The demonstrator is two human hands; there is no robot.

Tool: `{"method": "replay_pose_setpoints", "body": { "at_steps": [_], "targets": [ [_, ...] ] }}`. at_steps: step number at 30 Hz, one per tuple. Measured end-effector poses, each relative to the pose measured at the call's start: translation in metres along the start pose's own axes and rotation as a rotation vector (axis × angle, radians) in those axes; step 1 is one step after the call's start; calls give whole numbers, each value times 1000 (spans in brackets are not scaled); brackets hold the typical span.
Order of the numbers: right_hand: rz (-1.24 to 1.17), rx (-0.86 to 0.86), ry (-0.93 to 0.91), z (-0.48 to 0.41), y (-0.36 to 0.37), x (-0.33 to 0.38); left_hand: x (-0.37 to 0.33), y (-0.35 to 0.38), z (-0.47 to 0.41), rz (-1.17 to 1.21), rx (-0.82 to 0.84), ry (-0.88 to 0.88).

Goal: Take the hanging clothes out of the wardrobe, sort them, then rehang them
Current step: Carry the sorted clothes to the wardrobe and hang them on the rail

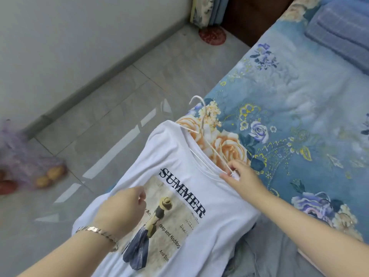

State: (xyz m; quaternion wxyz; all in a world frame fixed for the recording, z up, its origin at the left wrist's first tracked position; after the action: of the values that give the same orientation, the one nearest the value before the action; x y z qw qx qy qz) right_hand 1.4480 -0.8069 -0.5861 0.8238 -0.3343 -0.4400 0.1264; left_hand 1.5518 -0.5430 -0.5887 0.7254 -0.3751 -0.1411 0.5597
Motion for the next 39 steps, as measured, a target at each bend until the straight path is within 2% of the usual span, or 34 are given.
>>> {"method": "replay_pose_setpoints", "body": {
  "at_steps": [3, 10, 14, 23, 27, 31, 39],
  "targets": [
    [-8, 70, -133, 40, 0, 71, 21, -28, 52, 36, -88, -10],
    [9, 8, -446, 182, -6, 232, 91, -80, 226, 53, -397, -42],
    [4, -31, -596, 275, -2, 309, 133, -86, 338, 94, -510, -101],
    [-115, 380, -832, 453, 45, 434, 214, -43, 556, 308, -662, -360],
    [6, 567, -1011, 535, 75, 461, 230, -2, 643, 432, -769, -543],
    [141, 644, -1216, 622, 93, 467, 229, 54, 735, 567, -869, -784],
    [309, 984, -1537, 823, 106, 430, 160, 200, 930, 676, -942, -1225]
  ]
}}
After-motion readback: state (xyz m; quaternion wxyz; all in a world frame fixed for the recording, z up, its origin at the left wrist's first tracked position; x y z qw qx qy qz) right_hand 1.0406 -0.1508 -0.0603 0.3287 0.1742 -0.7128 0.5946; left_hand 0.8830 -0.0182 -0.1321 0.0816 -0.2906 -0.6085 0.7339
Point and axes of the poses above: each hand's wrist, its own z-axis away from the middle knuckle, its own y-axis out of the palm, x = y × z, the point moved 8 cm from there along -z, towards the middle knuckle, and after that the axes turned 1 degree about x, right-handed, at the moved point
